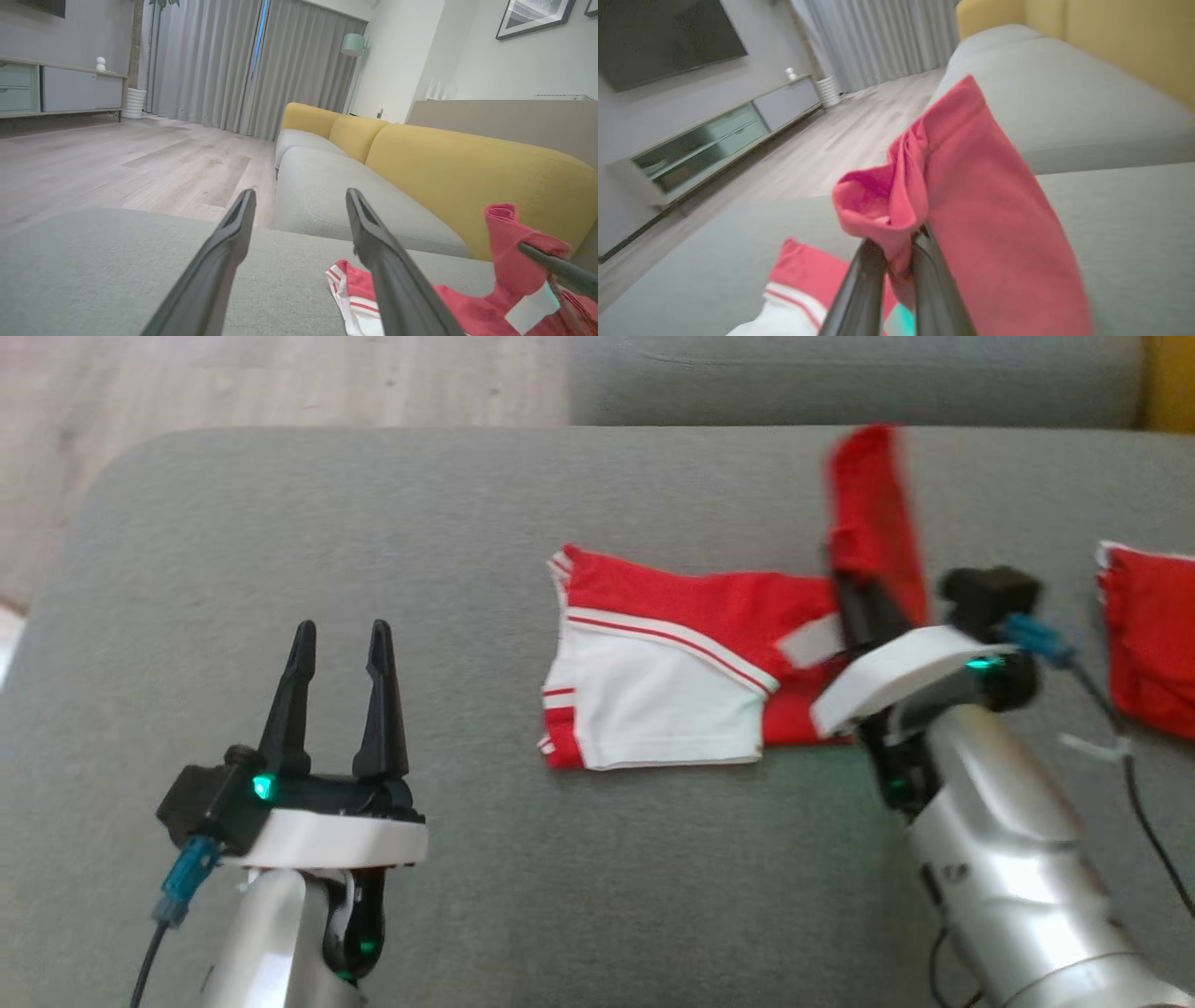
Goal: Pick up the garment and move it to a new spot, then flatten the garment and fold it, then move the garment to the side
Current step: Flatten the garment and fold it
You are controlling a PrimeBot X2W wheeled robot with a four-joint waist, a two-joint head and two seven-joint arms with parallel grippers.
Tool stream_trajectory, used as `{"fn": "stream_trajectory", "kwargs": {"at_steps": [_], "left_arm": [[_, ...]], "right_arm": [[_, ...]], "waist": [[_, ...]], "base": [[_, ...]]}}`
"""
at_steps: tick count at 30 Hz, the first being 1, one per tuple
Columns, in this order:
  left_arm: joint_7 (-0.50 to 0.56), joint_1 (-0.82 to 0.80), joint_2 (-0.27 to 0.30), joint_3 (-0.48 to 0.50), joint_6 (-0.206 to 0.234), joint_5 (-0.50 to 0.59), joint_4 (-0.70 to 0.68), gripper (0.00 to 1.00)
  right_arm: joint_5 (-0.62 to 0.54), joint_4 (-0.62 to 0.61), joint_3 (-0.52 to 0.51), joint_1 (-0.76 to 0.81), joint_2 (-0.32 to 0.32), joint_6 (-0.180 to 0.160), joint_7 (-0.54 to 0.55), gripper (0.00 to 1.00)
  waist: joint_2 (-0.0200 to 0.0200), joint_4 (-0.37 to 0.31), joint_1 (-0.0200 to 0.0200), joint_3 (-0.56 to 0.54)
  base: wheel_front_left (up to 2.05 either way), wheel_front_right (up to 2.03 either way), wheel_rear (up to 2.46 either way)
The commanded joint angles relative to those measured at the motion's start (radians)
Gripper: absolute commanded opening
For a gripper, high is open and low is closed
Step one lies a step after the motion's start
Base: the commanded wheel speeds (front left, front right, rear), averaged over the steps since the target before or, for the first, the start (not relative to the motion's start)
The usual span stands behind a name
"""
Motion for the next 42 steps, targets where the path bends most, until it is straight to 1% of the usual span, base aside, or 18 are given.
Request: {"fn": "stream_trajectory", "kwargs": {"at_steps": [1, 4, 7, 14, 17, 20, 21, 22, 23, 26, 28, 31, 33, 36, 39, 42], "left_arm": [[-0.005, -0.018, 0.007, 0.017, 0.004, -0.007, -0.031, 1.0], [-0.005, -0.017, 0.007, 0.007, 0.005, -0.011, -0.029, 1.0], [-0.005, -0.02, 0.007, -0.007, 0.006, -0.016, -0.026, 1.0], [-0.005, -0.027, 0.007, -0.037, 0.009, -0.027, -0.02, 1.0], [-0.005, -0.03, 0.007, -0.045, 0.011, -0.03, -0.018, 1.0], [-0.005, -0.035, 0.007, -0.052, 0.014, -0.036, -0.019, 1.0], [-0.005, -0.035, 0.007, -0.053, 0.015, -0.037, -0.019, 1.0], [-0.005, -0.035, 0.007, -0.054, 0.016, -0.037, -0.019, 1.0], [-0.005, -0.034, 0.007, -0.053, 0.017, -0.037, -0.019, 1.0], [-0.005, -0.032, 0.007, -0.045, 0.021, -0.033, -0.015, 1.0], [-0.005, -0.034, 0.007, -0.032, 0.023, -0.03, -0.018, 1.0], [-0.005, -0.031, 0.007, -0.017, 0.023, -0.026, -0.021, 1.0], [-0.005, -0.029, 0.007, -0.007, 0.022, -0.025, -0.024, 1.0], [-0.005, -0.028, 0.007, 0.005, 0.02, -0.023, -0.033, 1.0], [-0.005, -0.025, 0.007, 0.02, 0.02, -0.019, -0.042, 1.0], [-0.005, -0.023, 0.007, 0.03, 0.019, -0.015, -0.046, 1.0]], "right_arm": [[0.025, -0.045, 0.075, -0.004, 0.017, 0.004, 0.005, 0.0], [0.08, -0.056, 0.176, -0.002, 0.017, 0.004, 0.014, 0.0], [0.124, -0.043, 0.243, -0.006, 0.018, 0.004, 0.014, 0.0], [0.209, 0.037, 0.354, -0.033, 0.018, 0.004, -0.004, 0.0], [0.225, 0.066, 0.38, -0.041, 0.018, 0.004, -0.009, 0.0], [0.251, 0.101, 0.428, -0.048, 0.018, 0.004, -0.012, 0.0], [0.264, 0.1, 0.453, -0.047, 0.018, 0.004, -0.011, 0.31], [0.29, 0.085, 0.482, -0.04, 0.018, 0.004, -0.007, 0.89], [0.315, 0.072, 0.51, -0.035, 0.018, 0.004, -0.003, 1.0], [0.353, 0.059, 0.578, -0.04, 0.018, 0.004, -0.005, 1.0], [0.384, 0.046, 0.606, -0.063, 0.018, 0.004, -0.027, 1.0], [0.392, 0.035, 0.618, -0.092, 0.018, 0.004, -0.052, 1.0], [0.386, 0.033, 0.603, -0.112, 0.018, 0.004, -0.065, 1.0], [0.338, 0.044, 0.54, -0.141, 0.018, 0.004, -0.074, 1.0], [0.219, 0.025, 0.408, -0.147, 0.007, 0.004, -0.074, 1.0], [0.093, -0.022, 0.275, -0.102, -0.031, 0.004, -0.075, 1.0]], "waist": [[-0.0001, 0.039, 0.0001, -0.01], [-0.0001, 0.077, 0.0001, -0.008], [-0.0001, 0.118, 0.0001, -0.003], [-0.0001, 0.196, 0.0001, 0.017], [-0.0001, 0.211, 0.0001, 0.023], [-0.0001, 0.224, 0.0001, 0.03], [-0.0001, 0.225, 0.0001, 0.031], [-0.0001, 0.226, 0.0001, 0.031], [-0.0001, 0.224, 0.0001, 0.031], [-0.0001, 0.21, 0.0001, 0.026], [-0.0001, 0.185, 0.0001, 0.023], [-0.0001, 0.152, 0.0001, 0.015], [-0.0001, 0.129, 0.0001, 0.011], [-0.0001, 0.094, 0.0001, 0.006], [-0.0001, 0.059, 0.0001, 0.001], [-0.0001, 0.031, 0.0001, -0.006]], "base": [[0.0, 0.0, 0.0], [0.0, 0.0, 0.0], [0.0, 0.0, 0.0], [0.0, 0.0, 0.0], [0.0, 0.0, 0.0], [0.0, 0.0, 0.0], [0.0, 0.0, 0.0], [0.0, 0.0, 0.0], [0.0, 0.0, 0.0], [0.0, 0.0, 0.0], [0.0, 0.0, 0.0], [0.0, 0.0, 0.0], [0.0, 0.0, 0.0], [0.0, 0.0, 0.0], [0.0, 0.0, 0.0], [0.0, 0.0, 0.0]]}}
